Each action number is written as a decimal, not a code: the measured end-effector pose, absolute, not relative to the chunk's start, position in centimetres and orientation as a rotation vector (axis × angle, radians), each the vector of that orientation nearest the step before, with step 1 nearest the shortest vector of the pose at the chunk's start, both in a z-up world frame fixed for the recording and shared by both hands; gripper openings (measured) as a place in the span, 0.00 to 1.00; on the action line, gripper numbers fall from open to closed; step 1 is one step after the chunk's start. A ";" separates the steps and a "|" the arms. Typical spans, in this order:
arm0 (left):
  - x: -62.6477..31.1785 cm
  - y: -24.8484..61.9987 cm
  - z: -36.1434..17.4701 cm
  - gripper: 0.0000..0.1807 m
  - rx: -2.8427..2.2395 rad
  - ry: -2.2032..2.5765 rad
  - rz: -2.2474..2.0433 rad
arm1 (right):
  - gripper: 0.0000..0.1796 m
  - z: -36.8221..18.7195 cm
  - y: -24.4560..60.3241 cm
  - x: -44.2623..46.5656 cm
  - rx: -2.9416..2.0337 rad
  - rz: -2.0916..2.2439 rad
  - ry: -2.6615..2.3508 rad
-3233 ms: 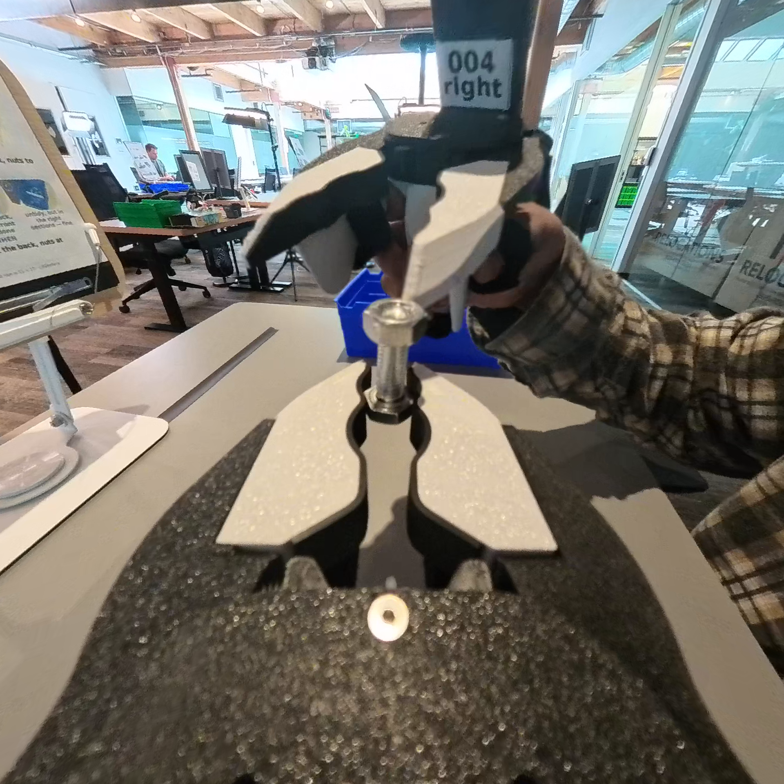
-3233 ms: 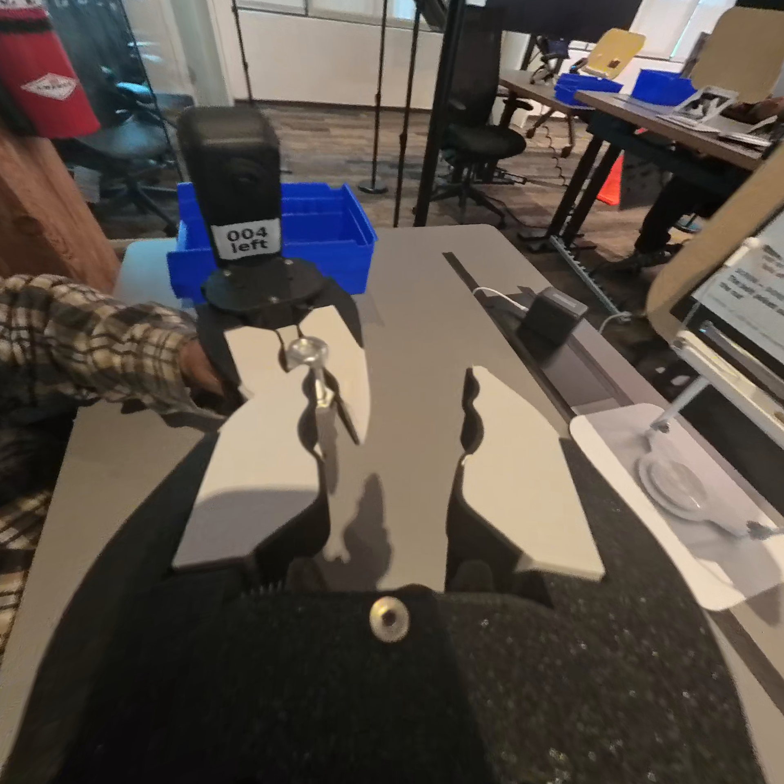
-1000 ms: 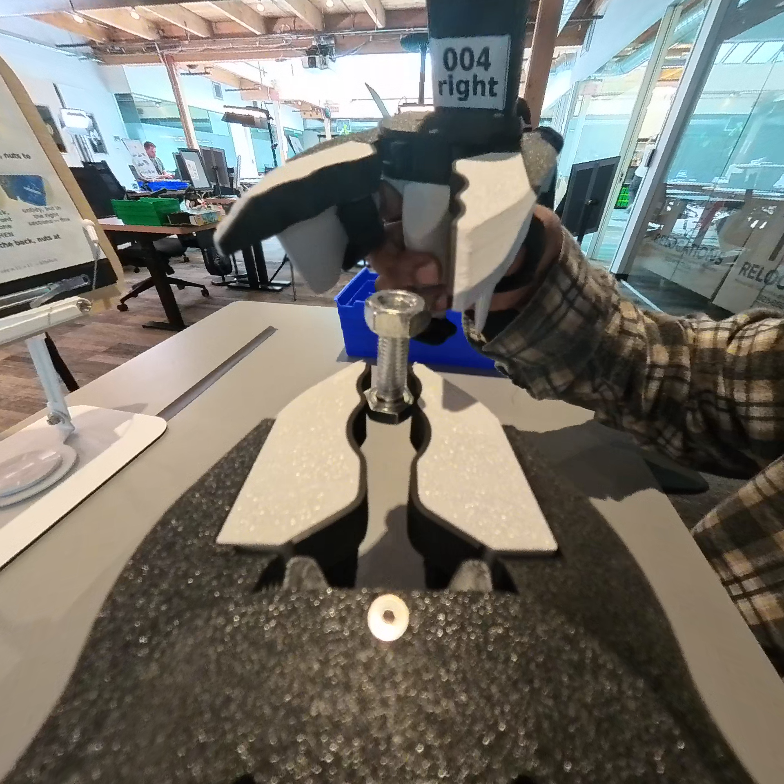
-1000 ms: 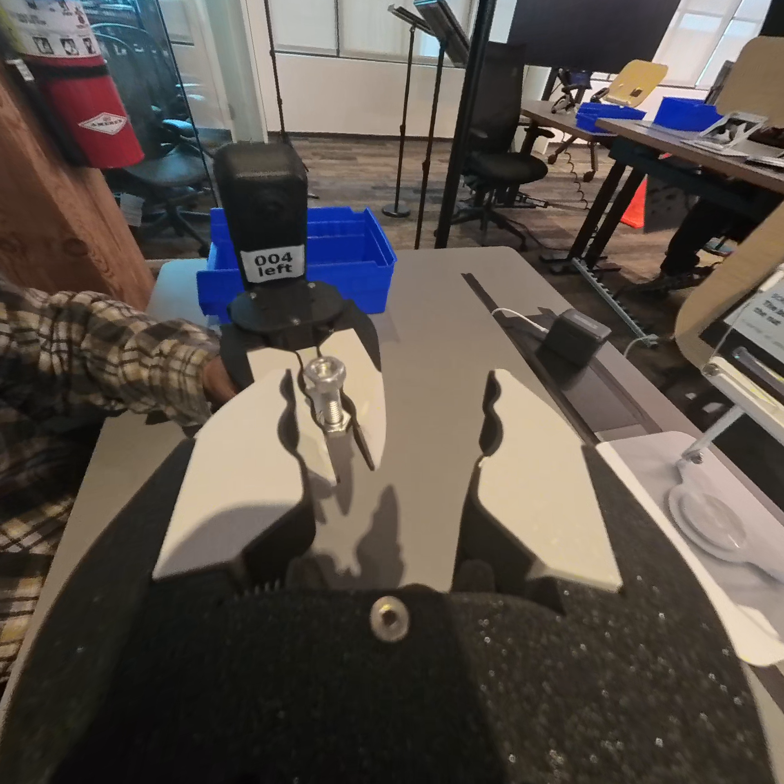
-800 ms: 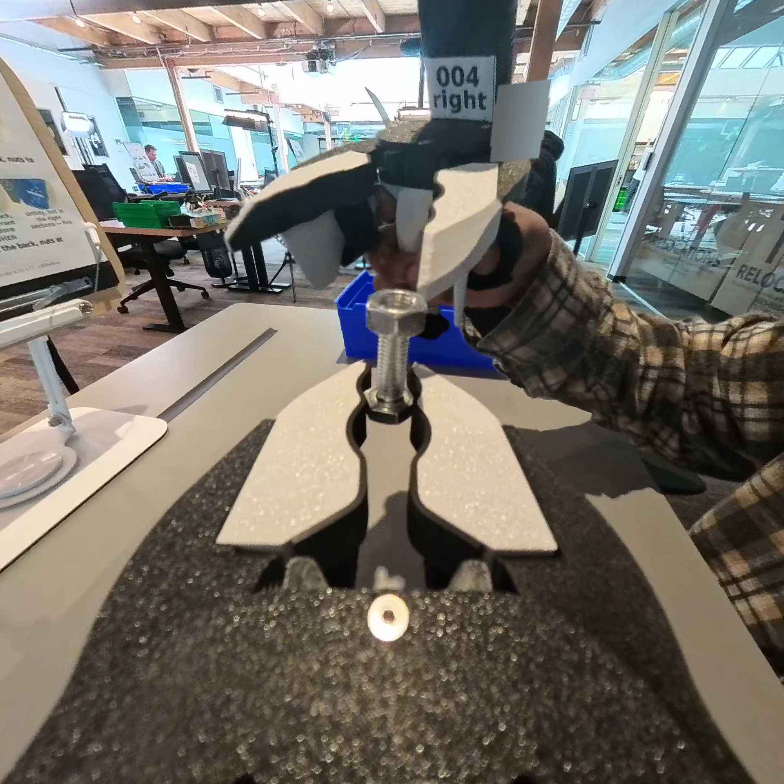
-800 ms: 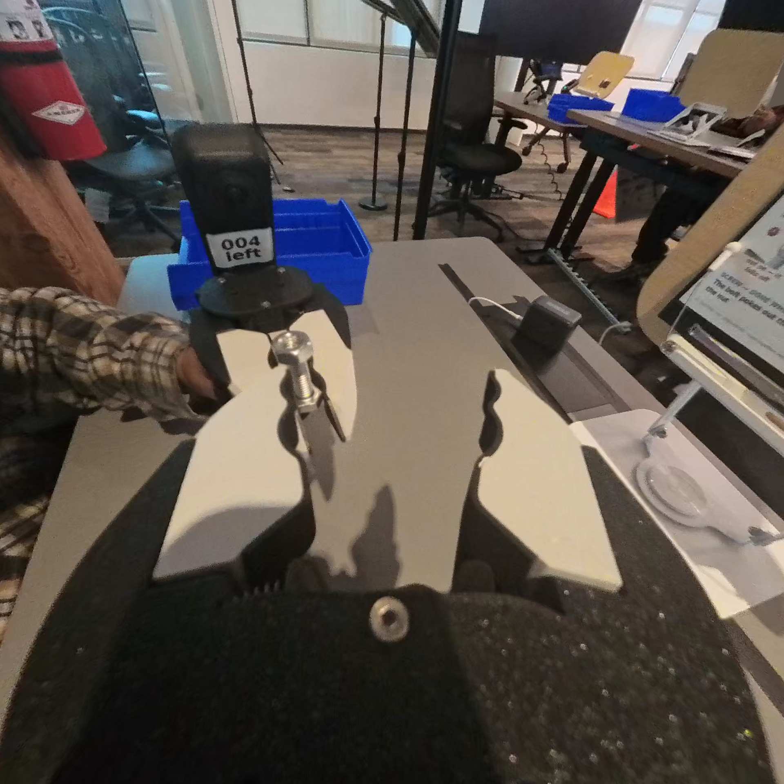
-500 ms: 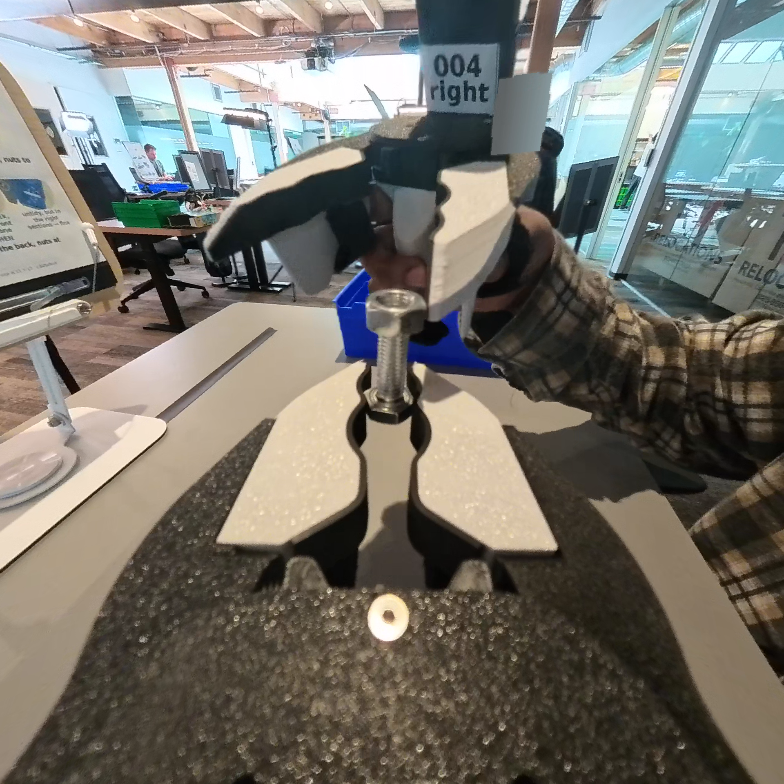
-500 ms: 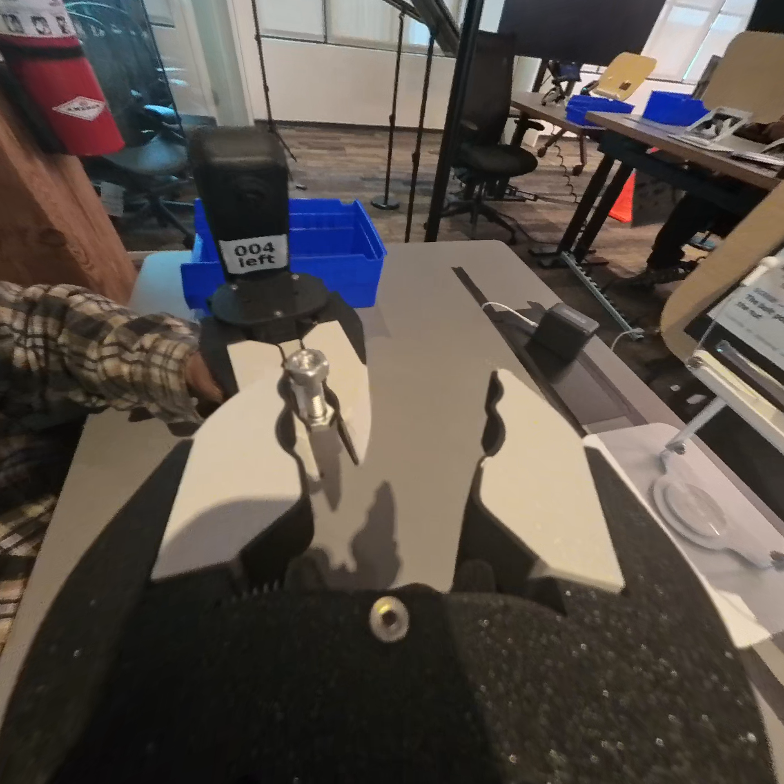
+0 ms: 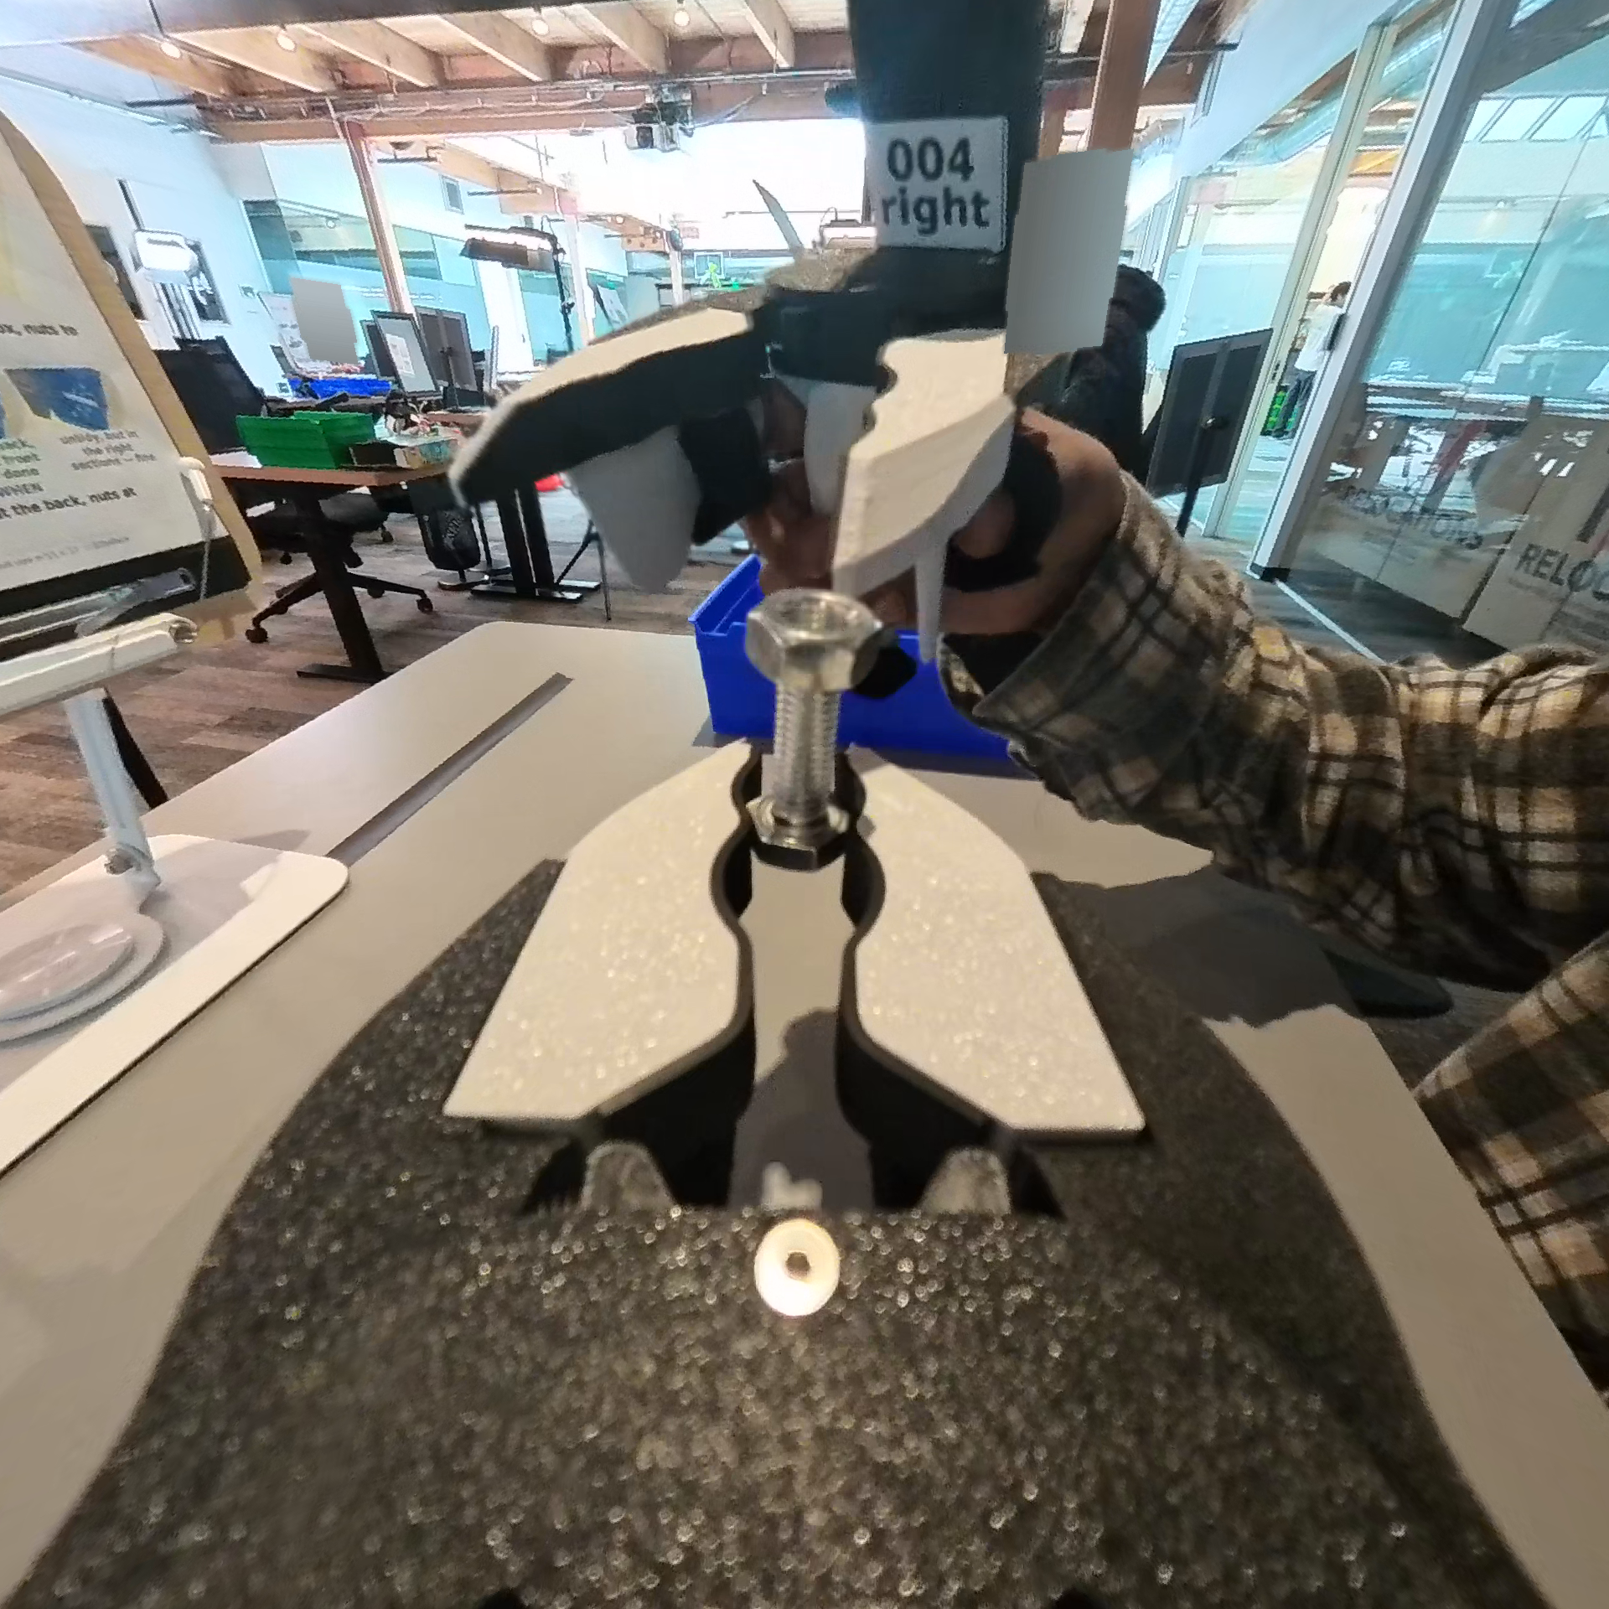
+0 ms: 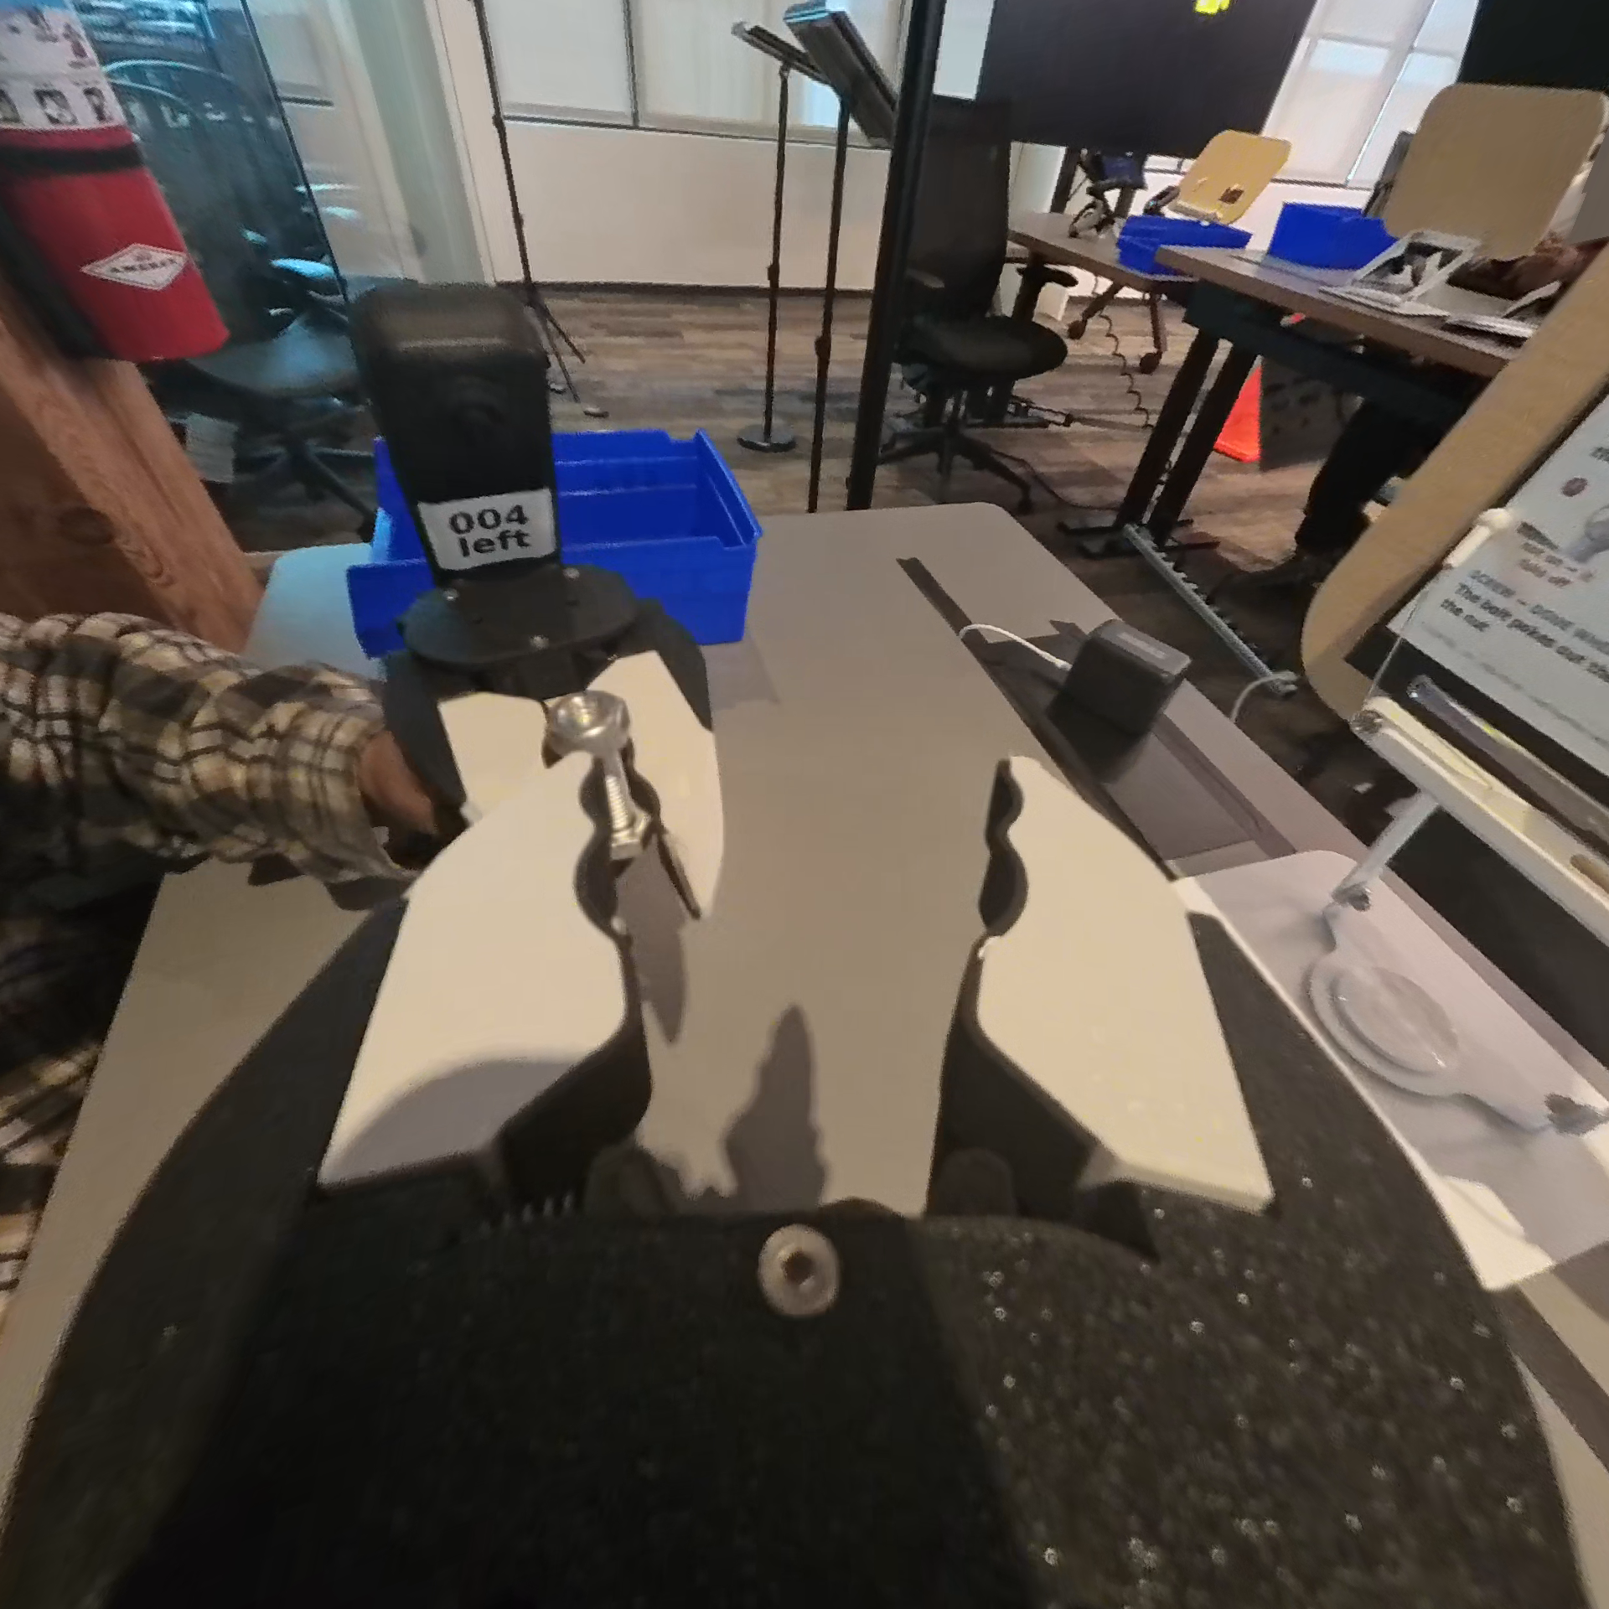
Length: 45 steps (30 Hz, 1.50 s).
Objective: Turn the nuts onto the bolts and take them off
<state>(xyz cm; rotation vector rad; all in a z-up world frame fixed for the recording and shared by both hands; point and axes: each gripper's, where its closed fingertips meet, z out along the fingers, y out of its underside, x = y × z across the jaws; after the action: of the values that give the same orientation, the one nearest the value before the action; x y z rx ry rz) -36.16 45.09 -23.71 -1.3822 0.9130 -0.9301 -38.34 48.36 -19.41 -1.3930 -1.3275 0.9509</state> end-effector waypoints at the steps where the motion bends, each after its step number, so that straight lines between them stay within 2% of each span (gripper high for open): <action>1: -36.2 45.1 -23.7 0.08 -1.382 0.914 -0.927 | 0.46 -19.2 48.2 -38.2 -1.388 0.968 -1.323; 9: -35.9 45.1 -23.9 0.08 -1.390 0.922 -0.919 | 0.47 -19.8 47.2 -39.6 -1.386 0.956 -1.377; 11: -36.1 45.1 -23.7 0.08 -1.383 0.916 -0.926 | 0.44 -19.6 47.7 -38.9 -1.399 0.980 -1.347; 18: -35.9 45.1 -23.8 0.08 -1.381 0.921 -0.927 | 0.46 -19.5 46.1 -39.9 -1.362 1.013 -1.404; 25: -35.9 45.1 -23.9 0.08 -1.383 0.940 -0.892 | 0.42 -20.0 45.2 -40.0 -1.378 1.110 -1.455; 36: -35.6 45.0 -24.2 0.08 -1.388 0.959 -0.872 | 0.27 -20.8 43.4 -40.6 -1.366 1.214 -1.543; 38: -35.6 45.0 -24.2 0.08 -1.389 0.963 -0.868 | 0.22 -20.9 43.2 -40.7 -1.365 1.244 -1.552; 40: -35.6 45.0 -24.2 0.08 -1.387 0.964 -0.869 | 0.10 -21.0 42.9 -40.6 -1.359 1.253 -1.578; 45: -35.7 45.1 -24.4 0.08 -1.395 0.962 -0.867 | 0.10 -19.6 43.1 -40.3 -1.332 1.283 -1.527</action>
<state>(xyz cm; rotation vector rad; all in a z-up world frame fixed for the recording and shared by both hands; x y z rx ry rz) -35.67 45.13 -24.39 -1.3948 0.9616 -0.8666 -40.29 43.06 -19.55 -1.3316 -1.5269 1.2833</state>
